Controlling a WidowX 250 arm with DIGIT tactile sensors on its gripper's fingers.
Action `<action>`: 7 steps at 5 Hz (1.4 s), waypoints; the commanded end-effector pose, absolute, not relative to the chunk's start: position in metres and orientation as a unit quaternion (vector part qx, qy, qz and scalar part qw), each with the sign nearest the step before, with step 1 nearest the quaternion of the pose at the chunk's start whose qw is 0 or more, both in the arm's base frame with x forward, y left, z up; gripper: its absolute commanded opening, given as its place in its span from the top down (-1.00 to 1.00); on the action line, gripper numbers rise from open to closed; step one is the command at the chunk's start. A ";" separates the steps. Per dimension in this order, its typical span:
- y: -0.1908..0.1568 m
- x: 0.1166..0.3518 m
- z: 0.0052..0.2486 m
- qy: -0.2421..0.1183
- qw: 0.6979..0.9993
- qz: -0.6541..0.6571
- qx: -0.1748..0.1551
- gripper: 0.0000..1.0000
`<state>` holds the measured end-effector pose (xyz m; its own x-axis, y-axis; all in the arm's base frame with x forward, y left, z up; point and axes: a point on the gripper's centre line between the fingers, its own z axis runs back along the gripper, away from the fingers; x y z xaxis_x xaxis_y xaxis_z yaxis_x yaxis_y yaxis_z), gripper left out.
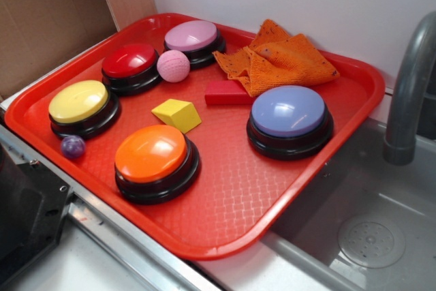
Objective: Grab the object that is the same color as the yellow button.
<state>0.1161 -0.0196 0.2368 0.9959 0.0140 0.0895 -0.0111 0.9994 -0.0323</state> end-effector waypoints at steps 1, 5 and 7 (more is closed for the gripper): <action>-0.020 0.116 0.237 -0.045 0.999 0.006 -0.016 -1.00; -0.028 0.194 0.124 -0.028 0.905 0.423 -0.044 -1.00; -0.025 0.219 0.074 -0.049 0.842 0.536 0.023 -1.00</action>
